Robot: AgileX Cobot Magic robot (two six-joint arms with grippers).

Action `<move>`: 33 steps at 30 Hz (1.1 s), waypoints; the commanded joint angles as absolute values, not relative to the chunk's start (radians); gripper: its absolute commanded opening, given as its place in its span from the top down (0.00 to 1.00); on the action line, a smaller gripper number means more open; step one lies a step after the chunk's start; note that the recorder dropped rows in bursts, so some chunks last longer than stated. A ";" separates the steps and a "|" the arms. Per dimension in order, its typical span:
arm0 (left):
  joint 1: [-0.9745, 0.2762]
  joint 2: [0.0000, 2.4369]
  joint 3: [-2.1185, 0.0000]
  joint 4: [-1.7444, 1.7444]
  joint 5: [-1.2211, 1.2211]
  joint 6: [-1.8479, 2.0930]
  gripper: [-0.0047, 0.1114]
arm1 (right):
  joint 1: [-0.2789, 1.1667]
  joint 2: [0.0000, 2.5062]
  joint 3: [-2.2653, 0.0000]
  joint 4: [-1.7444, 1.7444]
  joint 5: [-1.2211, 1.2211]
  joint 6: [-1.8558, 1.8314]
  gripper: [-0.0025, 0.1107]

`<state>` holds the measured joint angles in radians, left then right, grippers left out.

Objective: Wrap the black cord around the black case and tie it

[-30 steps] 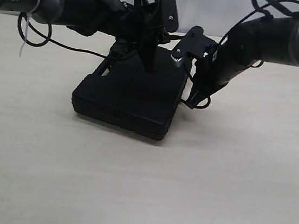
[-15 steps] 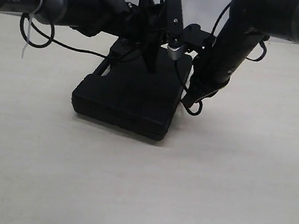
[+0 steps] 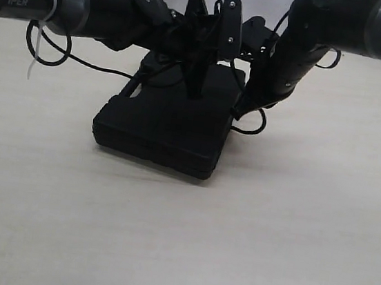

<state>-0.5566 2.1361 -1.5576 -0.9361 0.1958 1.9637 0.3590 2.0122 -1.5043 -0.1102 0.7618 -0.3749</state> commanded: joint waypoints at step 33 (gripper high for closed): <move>-0.582 2.086 -1.456 -0.752 0.028 1.912 0.96 | 0.223 2.008 -1.510 0.127 0.676 -0.362 0.94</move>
<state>-0.5746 2.0957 -1.4576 -0.7646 0.0000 1.9218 0.2432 2.0137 -1.5043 0.1224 0.7084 -0.3950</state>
